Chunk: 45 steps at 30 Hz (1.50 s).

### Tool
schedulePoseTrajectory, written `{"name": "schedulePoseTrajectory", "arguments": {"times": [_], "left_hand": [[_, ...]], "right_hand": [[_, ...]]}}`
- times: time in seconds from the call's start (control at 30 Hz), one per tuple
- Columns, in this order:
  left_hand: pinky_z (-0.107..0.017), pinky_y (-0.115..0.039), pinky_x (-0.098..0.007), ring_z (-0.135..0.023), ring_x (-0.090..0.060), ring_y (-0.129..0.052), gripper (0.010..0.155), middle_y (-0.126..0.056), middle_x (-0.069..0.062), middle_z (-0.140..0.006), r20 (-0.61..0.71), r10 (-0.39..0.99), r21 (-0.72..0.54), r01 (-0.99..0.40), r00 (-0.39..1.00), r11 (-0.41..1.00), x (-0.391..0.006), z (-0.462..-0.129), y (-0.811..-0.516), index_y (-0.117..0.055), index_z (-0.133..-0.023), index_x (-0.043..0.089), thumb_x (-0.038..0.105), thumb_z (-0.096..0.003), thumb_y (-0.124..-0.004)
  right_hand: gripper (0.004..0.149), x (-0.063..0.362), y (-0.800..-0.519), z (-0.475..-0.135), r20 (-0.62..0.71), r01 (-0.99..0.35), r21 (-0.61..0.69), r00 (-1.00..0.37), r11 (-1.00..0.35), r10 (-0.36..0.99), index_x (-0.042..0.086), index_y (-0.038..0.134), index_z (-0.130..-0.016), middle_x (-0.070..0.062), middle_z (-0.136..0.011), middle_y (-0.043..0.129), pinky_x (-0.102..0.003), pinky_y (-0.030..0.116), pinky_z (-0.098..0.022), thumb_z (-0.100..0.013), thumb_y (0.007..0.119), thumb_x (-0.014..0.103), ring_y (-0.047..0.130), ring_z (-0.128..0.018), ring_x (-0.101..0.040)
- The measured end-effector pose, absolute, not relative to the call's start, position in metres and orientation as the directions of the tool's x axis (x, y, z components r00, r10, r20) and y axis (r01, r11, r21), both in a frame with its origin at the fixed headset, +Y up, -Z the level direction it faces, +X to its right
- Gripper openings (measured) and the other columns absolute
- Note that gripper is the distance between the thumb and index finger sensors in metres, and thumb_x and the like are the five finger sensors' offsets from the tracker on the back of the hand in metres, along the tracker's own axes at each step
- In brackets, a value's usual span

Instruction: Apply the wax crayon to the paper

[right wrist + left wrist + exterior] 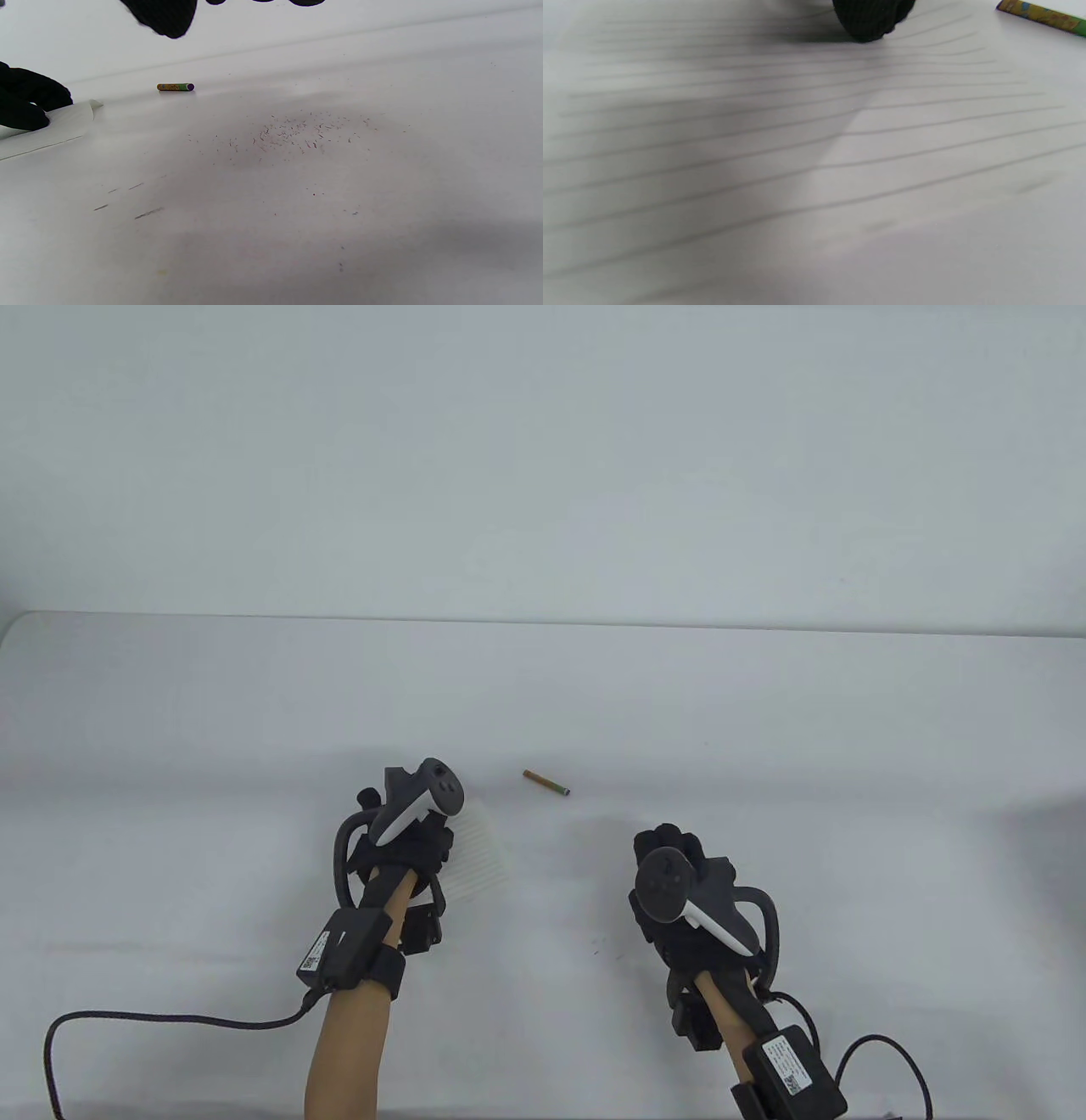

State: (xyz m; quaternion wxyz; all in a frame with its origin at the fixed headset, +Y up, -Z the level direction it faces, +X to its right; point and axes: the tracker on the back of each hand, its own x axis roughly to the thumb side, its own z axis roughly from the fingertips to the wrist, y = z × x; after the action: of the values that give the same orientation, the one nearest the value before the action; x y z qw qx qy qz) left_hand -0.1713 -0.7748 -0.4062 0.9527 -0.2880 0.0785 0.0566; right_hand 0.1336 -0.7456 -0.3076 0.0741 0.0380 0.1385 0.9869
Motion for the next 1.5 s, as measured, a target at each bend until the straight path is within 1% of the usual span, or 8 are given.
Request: {"name": "schedulePoseTrajectory", "arguments": {"times": [0.33,0.5,0.63,0.73,0.93,1.13,1.3,1.5], "left_hand": [[-0.084,0.001,-0.053,-0.123,-0.017,-0.014,0.039,-0.023,0.014,-0.126,-0.175,0.041,-0.463,-0.119,0.984,0.878,-0.171,-0.401,-0.774,-0.049,-0.102,0.038,0.041,-0.0640,-0.059],[-0.085,-0.016,-0.060,-0.121,-0.031,-0.036,0.039,-0.040,0.004,-0.126,-0.104,0.133,-0.343,-0.161,0.986,0.925,-0.175,-0.388,-0.753,-0.057,-0.100,0.036,0.040,-0.0620,-0.063],[-0.084,-0.037,-0.060,-0.110,-0.037,-0.067,0.039,-0.057,-0.008,-0.122,0.017,0.200,-0.242,-0.190,0.980,0.952,-0.174,-0.371,-0.723,-0.056,-0.100,0.036,0.038,-0.0621,-0.062],[-0.080,-0.051,-0.056,-0.097,-0.035,-0.085,0.039,-0.070,-0.010,-0.115,0.095,0.248,-0.181,-0.228,0.964,0.957,-0.173,-0.356,-0.705,-0.055,-0.101,0.033,0.037,-0.0623,-0.061],[-0.075,-0.063,-0.053,-0.079,-0.029,-0.099,0.040,-0.083,-0.007,-0.104,0.178,0.359,-0.130,-0.339,0.916,0.932,-0.172,-0.326,-0.682,-0.053,-0.102,0.030,0.036,-0.0626,-0.061],[-0.074,-0.066,-0.051,-0.071,-0.025,-0.098,0.045,-0.080,-0.003,-0.101,0.198,0.518,-0.169,-0.492,0.832,0.854,-0.171,-0.305,-0.682,-0.045,-0.105,0.027,0.033,-0.0631,-0.061],[-0.075,-0.064,-0.049,-0.070,-0.021,-0.092,0.063,-0.054,-0.010,-0.115,0.123,0.718,-0.300,-0.664,0.685,0.685,-0.170,-0.295,-0.699,-0.024,-0.113,0.021,0.026,-0.0635,-0.063],[-0.075,-0.064,-0.048,-0.072,-0.019,-0.091,0.073,-0.028,-0.023,-0.120,0.094,0.695,-0.268,-0.654,0.713,0.708,-0.167,-0.288,-0.721,-0.015,-0.116,0.021,0.023,-0.0629,-0.065]], "right_hand": [[0.067,0.134,-0.746,-0.307,0.056,-0.122,0.291,-0.988,-0.949,0.144,0.023,0.023,-0.111,-0.007,-0.117,0.016,-0.063,0.033,-0.074,-0.058,0.062,0.037,0.026,-0.108,-0.031],[0.067,0.135,-0.743,-0.306,0.059,-0.127,0.286,-0.987,-0.950,0.150,0.023,0.024,-0.111,-0.007,-0.117,0.017,-0.063,0.033,-0.074,-0.058,0.062,0.037,0.027,-0.108,-0.030],[0.066,0.134,-0.743,-0.304,0.067,-0.123,0.283,-0.987,-0.951,0.148,0.023,0.024,-0.111,-0.007,-0.117,0.018,-0.063,0.034,-0.074,-0.058,0.062,0.038,0.028,-0.108,-0.030],[0.067,0.132,-0.743,-0.303,0.076,-0.110,0.286,-0.988,-0.952,0.137,0.023,0.023,-0.111,-0.007,-0.117,0.018,-0.063,0.034,-0.074,-0.058,0.061,0.038,0.028,-0.108,-0.030],[0.067,0.131,-0.744,-0.301,0.082,-0.115,0.294,-0.986,-0.949,0.145,0.023,0.023,-0.111,-0.008,-0.117,0.018,-0.063,0.035,-0.074,-0.058,0.061,0.038,0.029,-0.108,-0.031],[0.068,0.131,-0.745,-0.300,0.081,-0.111,0.311,-0.986,-0.944,0.143,0.022,0.022,-0.111,-0.009,-0.117,0.018,-0.063,0.035,-0.074,-0.058,0.061,0.039,0.029,-0.108,-0.032],[0.069,0.131,-0.744,-0.298,0.076,-0.113,0.333,-0.986,-0.936,0.146,0.021,0.021,-0.110,-0.010,-0.117,0.018,-0.063,0.036,-0.074,-0.058,0.061,0.039,0.030,-0.108,-0.032],[0.069,0.129,-0.744,-0.297,0.079,-0.112,0.342,-0.986,-0.933,0.147,0.021,0.020,-0.110,-0.011,-0.117,0.018,-0.063,0.037,-0.074,-0.058,0.061,0.039,0.030,-0.108,-0.032]]}}
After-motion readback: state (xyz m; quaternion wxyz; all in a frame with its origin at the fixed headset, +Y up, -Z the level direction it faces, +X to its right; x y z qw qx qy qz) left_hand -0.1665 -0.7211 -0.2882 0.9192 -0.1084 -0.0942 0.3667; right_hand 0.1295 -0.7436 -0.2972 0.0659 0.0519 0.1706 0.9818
